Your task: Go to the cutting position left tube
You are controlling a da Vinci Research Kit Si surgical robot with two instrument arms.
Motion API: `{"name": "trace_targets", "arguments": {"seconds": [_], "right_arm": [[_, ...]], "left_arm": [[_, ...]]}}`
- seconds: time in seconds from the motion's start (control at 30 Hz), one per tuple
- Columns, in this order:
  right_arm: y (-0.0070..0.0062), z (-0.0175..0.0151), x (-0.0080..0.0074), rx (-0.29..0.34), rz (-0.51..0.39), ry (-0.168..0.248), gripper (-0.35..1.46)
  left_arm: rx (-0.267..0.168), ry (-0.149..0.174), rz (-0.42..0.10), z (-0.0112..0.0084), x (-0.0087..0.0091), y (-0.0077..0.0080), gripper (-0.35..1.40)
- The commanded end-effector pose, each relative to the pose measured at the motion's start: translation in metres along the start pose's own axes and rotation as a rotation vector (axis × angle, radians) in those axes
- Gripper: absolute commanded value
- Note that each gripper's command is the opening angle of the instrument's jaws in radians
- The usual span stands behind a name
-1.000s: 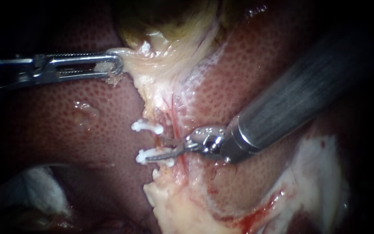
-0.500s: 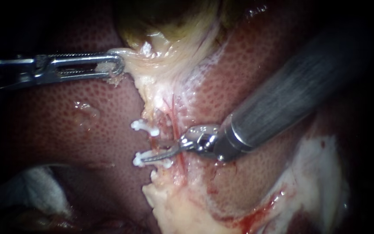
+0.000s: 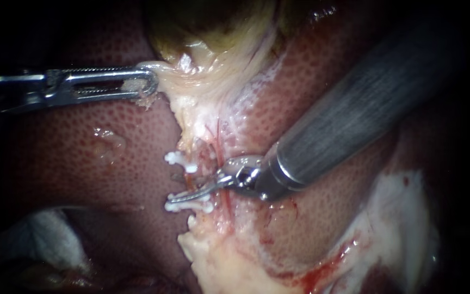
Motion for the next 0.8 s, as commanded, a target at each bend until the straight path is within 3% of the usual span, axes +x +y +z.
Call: {"name": "trace_targets", "arguments": {"seconds": [0.03, 0.8], "right_arm": [[0.0001, 0.0001, 0.0001, 0.003, -0.001, 0.003, 0.96], [0.0012, 0.0022, 0.0001, 0.011, -0.007, 0.039, 1.10]], "left_arm": [[-0.001, 0.000, 0.000, 0.0000, 0.0000, 0.0000, -0.35], [0.000, 0.000, 0.000, 0.0002, 0.0000, 0.0001, -0.35]]}}
